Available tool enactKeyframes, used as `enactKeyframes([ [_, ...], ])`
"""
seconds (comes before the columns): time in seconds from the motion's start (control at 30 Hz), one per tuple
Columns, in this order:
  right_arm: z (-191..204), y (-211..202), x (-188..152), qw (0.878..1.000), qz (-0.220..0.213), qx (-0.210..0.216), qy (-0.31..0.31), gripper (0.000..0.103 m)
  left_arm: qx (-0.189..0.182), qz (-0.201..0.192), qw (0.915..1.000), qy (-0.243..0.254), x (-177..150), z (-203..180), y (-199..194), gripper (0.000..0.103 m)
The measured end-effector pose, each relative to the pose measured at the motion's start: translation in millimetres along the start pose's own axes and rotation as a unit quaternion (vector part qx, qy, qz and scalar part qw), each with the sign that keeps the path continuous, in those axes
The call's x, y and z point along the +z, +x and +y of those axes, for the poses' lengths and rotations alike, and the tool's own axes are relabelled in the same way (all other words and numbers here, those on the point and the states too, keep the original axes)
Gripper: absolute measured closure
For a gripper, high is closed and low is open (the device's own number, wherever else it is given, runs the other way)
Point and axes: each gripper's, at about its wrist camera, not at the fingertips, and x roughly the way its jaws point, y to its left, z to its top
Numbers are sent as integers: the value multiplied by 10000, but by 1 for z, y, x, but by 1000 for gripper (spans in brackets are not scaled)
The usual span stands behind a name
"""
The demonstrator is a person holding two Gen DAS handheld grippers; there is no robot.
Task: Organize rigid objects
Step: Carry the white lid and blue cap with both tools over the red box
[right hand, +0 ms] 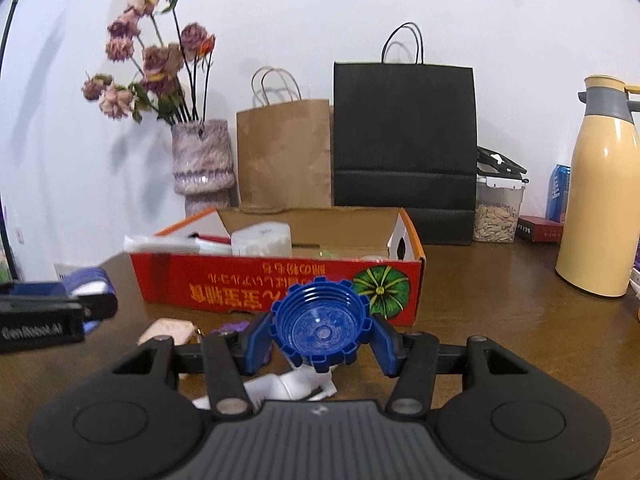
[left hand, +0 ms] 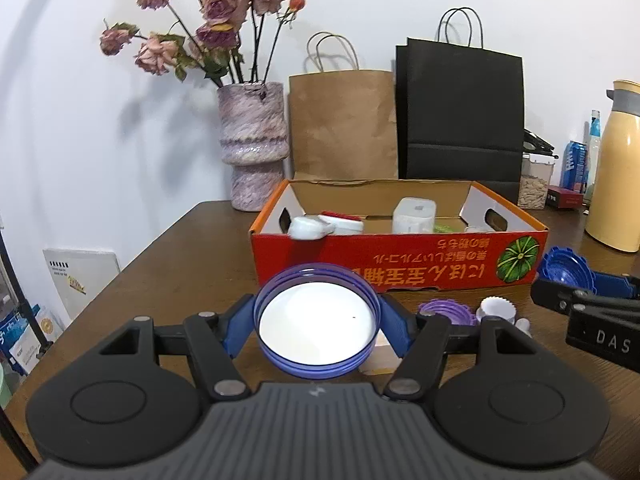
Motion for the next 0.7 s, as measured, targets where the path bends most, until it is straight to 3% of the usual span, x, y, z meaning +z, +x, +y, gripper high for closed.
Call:
enactKeyframes([
  [0.7, -2, 11, 28, 9987, -472, 106, 164, 51, -106, -474, 9984, -275, 55, -25, 6, 35],
])
